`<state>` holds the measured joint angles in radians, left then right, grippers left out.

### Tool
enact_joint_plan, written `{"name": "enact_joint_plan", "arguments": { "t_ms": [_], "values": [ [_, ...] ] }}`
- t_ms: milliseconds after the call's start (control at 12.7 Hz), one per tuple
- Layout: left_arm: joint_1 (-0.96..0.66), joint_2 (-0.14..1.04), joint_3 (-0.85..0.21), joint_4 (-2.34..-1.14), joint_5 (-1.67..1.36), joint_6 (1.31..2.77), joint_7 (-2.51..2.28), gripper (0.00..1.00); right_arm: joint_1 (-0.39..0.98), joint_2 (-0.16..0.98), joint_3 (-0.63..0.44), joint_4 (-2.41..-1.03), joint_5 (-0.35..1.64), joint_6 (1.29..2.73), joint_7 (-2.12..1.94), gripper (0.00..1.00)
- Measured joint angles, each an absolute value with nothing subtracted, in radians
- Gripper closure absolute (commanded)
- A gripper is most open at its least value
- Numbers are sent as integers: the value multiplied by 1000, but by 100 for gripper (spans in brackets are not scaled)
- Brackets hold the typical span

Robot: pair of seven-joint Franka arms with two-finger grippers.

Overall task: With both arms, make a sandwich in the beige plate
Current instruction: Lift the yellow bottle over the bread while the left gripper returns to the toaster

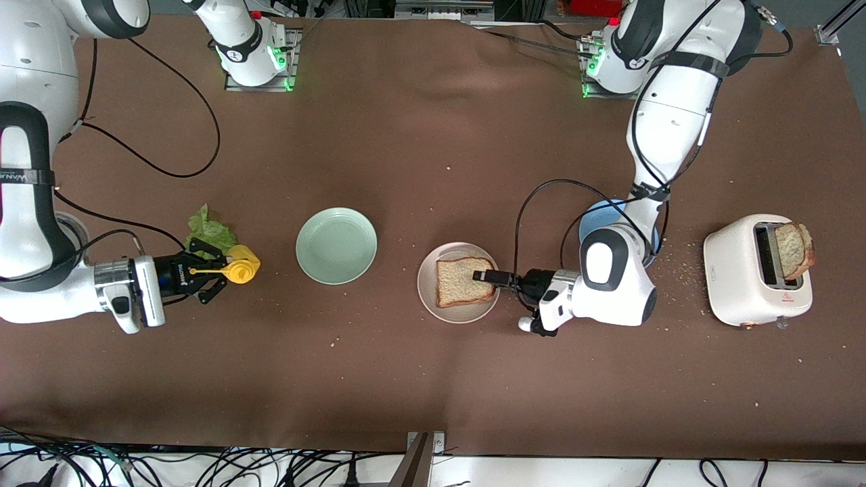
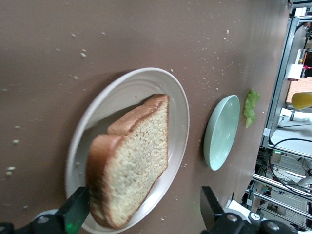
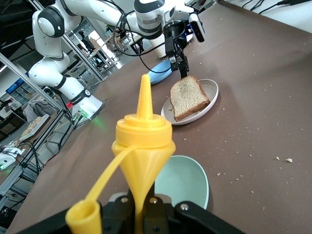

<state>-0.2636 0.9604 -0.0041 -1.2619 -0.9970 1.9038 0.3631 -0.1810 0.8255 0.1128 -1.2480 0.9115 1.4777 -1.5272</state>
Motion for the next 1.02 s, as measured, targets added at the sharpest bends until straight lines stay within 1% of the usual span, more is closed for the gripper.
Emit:
{"name": "enact_joint_plan", "arguments": {
  "t_ms": [157,314,550,629,786,1022],
  "values": [
    [-219,936,-1,-1247,-864,1862,304,0,-144,825,113,-1225,878,1511,-1481,100],
    [-158,872,1,-1230,-723,1767,232,0,-110,826,113,-1204,846,1544,-1427,100],
    [-35,737,2,-1222,-519,1542,213,0,-33,825,114,-1154,725,1610,-1299,100],
    [-8,696,2,-1221,-447,1487,213,0,5,825,115,-1139,682,1645,-1242,100],
    [23,633,2,-1220,-341,1427,213,0,99,824,117,-1121,570,1714,-1119,100],
    [27,566,1,-1219,-201,1370,209,0,266,805,118,-1101,305,1769,-868,100]
  ]
}}
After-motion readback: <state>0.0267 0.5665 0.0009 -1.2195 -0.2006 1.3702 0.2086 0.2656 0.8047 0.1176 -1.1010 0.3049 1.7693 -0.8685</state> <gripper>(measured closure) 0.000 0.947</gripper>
